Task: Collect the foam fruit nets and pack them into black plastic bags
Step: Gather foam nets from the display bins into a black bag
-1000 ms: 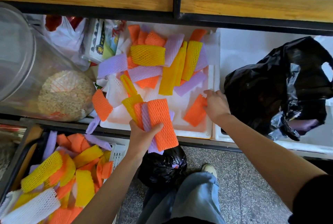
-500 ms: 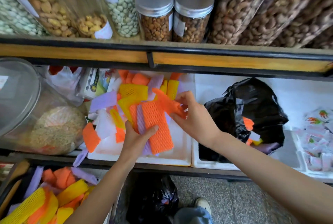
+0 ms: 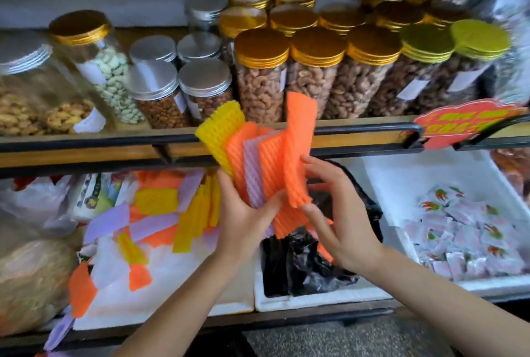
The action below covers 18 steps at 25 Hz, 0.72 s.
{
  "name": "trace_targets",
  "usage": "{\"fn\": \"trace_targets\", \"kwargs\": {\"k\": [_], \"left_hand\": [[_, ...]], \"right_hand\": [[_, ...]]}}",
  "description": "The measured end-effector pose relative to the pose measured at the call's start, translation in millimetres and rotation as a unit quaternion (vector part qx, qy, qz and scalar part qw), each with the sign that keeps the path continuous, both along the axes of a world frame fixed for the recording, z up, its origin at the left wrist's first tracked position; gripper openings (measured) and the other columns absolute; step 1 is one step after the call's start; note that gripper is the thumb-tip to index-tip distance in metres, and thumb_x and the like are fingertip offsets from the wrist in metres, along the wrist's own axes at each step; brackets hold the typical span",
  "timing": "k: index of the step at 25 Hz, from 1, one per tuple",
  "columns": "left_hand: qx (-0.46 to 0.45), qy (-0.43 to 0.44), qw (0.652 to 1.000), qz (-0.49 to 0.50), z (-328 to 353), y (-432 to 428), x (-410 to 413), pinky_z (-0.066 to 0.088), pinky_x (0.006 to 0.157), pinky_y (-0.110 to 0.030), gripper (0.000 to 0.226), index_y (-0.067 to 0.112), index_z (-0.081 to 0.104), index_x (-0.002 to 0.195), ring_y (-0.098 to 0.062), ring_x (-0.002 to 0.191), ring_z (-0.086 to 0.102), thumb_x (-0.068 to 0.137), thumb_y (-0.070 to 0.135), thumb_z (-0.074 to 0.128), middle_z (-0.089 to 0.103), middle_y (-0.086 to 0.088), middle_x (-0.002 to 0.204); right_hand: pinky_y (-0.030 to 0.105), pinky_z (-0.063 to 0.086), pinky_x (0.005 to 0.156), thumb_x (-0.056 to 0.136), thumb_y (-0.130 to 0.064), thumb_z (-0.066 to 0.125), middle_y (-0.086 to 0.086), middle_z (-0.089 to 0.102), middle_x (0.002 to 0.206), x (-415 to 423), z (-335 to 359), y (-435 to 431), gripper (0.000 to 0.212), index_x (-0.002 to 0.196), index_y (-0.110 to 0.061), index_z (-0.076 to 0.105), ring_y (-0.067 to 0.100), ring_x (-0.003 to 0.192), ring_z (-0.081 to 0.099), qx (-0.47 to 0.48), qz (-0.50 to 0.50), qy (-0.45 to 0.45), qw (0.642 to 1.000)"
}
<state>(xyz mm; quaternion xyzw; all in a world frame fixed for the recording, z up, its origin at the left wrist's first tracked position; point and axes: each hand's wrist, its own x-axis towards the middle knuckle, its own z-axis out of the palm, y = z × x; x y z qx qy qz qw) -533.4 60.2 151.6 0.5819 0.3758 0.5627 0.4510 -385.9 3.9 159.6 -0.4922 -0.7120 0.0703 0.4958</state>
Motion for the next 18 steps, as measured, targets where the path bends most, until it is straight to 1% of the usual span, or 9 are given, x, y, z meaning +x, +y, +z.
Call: {"fn": "trace_targets", "kwargs": {"k": [2,4,5,7,9,11,14,16,18], "left_hand": [[0.028,0.041,0.998,-0.033,4,-3,30,0.039,0.084,-0.009,0.069,0.026,0.038,0.108,0.008,0.101,0.053,0.055,0.046,0.078,0.054,0.011,0.108],[0.050,0.119,0.991,-0.044,7,-7,61,0.034,0.078,-0.002,0.073,0.021,0.037,0.108,0.017,0.096,0.046,0.054,0.055,0.074,0.046,0.012,0.102],[0.057,0.163,0.983,-0.056,7,-9,75,0.033,0.079,-0.002,0.076,0.021,0.037,0.111,0.016,0.097,0.043,0.055,0.057,0.073,0.042,0.011,0.102],[0.048,0.239,0.963,-0.113,1,-13,98,0.033,0.088,-0.007,0.080,0.024,0.034,0.128,0.008,0.105,0.040,0.064,0.050,0.074,0.038,0.008,0.113],[0.021,0.264,0.945,-0.193,-8,-16,115,0.029,0.100,-0.014,0.079,0.029,0.023,0.143,0.003,0.121,0.034,0.077,0.042,0.063,0.035,0.010,0.130],[-0.026,0.262,0.927,-0.266,-17,-19,123,0.021,0.106,-0.015,0.070,0.036,0.011,0.149,0.002,0.135,0.025,0.088,0.038,0.046,0.027,0.015,0.147],[-0.140,0.339,0.879,-0.304,-33,-27,124,0.016,0.113,-0.026,0.054,0.033,0.005,0.150,-0.011,0.144,0.015,0.101,0.038,0.028,0.013,0.006,0.158],[-0.191,0.406,0.843,-0.298,-38,-28,121,0.015,0.113,-0.030,0.055,0.030,0.003,0.151,-0.017,0.145,0.013,0.101,0.043,0.023,0.008,0.000,0.159],[-0.197,0.438,0.824,-0.299,-41,-26,119,0.017,0.112,-0.030,0.058,0.026,0.005,0.151,-0.019,0.144,0.016,0.101,0.044,0.027,0.011,-0.002,0.159]], "right_hand": [[0.031,0.045,0.096,0.095,-0.051,0.040,0.003,0.041,0.139,26,-2,-12,0.055,0.138,-0.017,0.032,0.022,0.124,0.048,0.007,-0.032,0.013,0.999],[0.032,0.046,0.096,0.092,-0.057,0.040,0.004,0.043,0.137,50,-8,-24,0.063,0.140,-0.018,0.030,0.020,0.123,0.049,-0.037,-0.061,0.047,0.996],[0.031,0.047,0.095,0.089,-0.060,0.041,0.001,0.044,0.136,60,-12,-31,0.067,0.142,-0.020,0.029,0.016,0.123,0.049,-0.068,-0.072,0.078,0.992],[0.022,0.046,0.096,0.083,-0.066,0.046,-0.012,0.044,0.137,78,-23,-43,0.072,0.142,-0.030,0.027,0.004,0.125,0.046,-0.121,-0.082,0.145,0.979],[0.013,0.042,0.094,0.078,-0.068,0.054,-0.034,0.040,0.133,92,-36,-49,0.073,0.138,-0.041,0.023,-0.007,0.124,0.043,-0.174,-0.074,0.200,0.961],[0.012,0.042,0.095,0.076,-0.058,0.063,-0.040,0.041,0.126,99,-50,-49,0.077,0.137,-0.038,0.021,-0.016,0.118,0.043,-0.238,-0.083,0.237,0.938],[0.008,0.043,0.090,0.068,-0.047,0.071,-0.029,0.039,0.123,102,-73,-37,0.086,0.137,-0.030,0.022,-0.022,0.112,0.042,-0.304,-0.102,0.255,0.912],[0.007,0.041,0.090,0.068,-0.040,0.079,-0.029,0.040,0.121,97,-86,-26,0.082,0.130,-0.035,0.025,-0.021,0.113,0.042,-0.320,-0.109,0.250,0.908],[0.000,0.040,0.076,0.070,-0.027,0.081,-0.034,0.039,0.109,91,-100,-15,0.075,0.119,-0.038,0.026,-0.022,0.103,0.048,-0.331,-0.126,0.236,0.905]]}}
